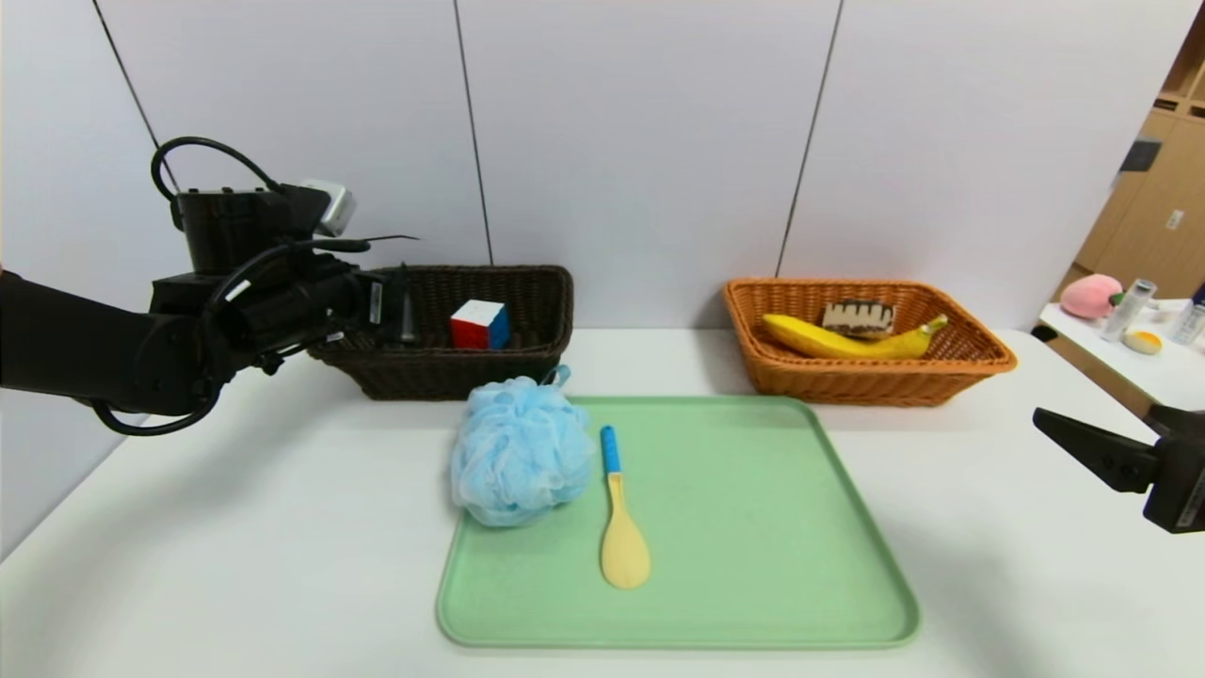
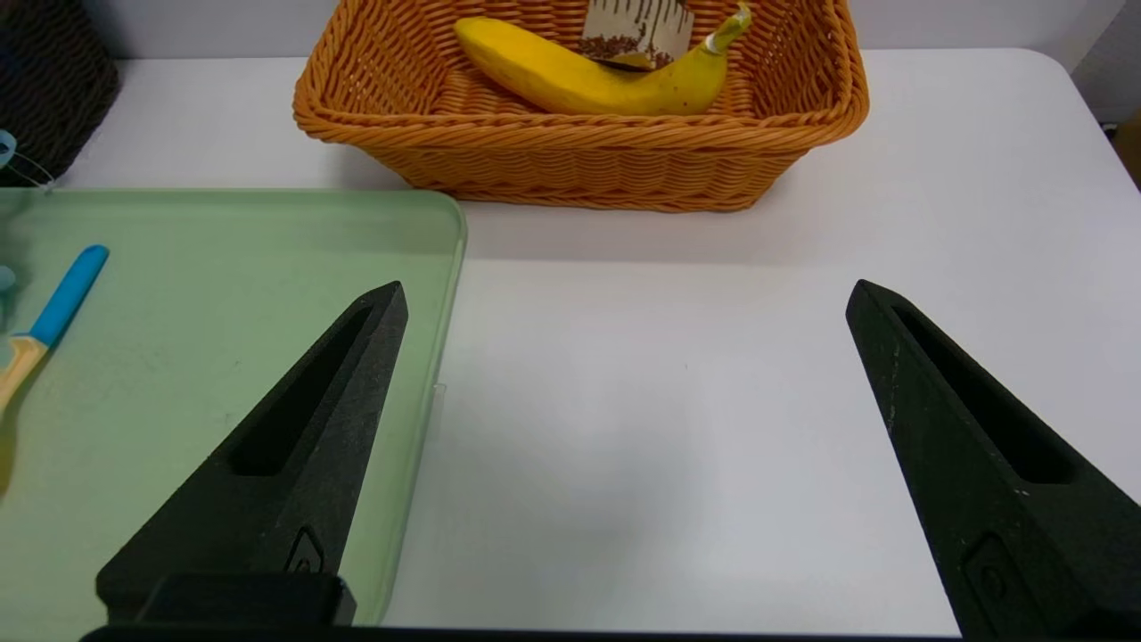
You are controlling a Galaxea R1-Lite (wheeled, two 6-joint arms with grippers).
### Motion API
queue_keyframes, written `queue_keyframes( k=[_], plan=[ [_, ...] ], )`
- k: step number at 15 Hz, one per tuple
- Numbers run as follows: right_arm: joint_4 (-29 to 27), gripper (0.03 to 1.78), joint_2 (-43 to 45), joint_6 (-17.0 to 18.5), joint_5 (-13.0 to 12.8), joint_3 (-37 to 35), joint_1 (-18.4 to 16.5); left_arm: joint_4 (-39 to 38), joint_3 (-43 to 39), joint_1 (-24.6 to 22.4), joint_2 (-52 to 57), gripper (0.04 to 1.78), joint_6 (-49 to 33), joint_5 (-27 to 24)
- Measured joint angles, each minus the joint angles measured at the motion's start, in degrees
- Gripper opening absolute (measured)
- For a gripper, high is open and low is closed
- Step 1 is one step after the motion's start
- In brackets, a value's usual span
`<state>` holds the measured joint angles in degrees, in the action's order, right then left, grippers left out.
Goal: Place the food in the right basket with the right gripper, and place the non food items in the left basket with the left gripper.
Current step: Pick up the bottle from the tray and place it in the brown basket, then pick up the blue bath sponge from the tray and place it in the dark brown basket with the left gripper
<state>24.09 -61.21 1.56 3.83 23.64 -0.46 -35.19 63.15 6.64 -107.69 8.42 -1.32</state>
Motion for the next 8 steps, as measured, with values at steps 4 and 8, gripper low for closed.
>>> queue_keyframes(
  k=[4, 8],
  plan=[
    [0.0, 1.7, 0.0, 0.0, 0.0, 0.0, 0.0, 0.9, 0.8, 0.7, 2.2, 1.36, -1.0, -0.3],
    [0.0, 1.7, 0.0, -0.1, 0.0, 0.0, 0.0, 12.3, 0.9, 3.9, 10.4, 1.5, -2.2, -0.4]
  ],
)
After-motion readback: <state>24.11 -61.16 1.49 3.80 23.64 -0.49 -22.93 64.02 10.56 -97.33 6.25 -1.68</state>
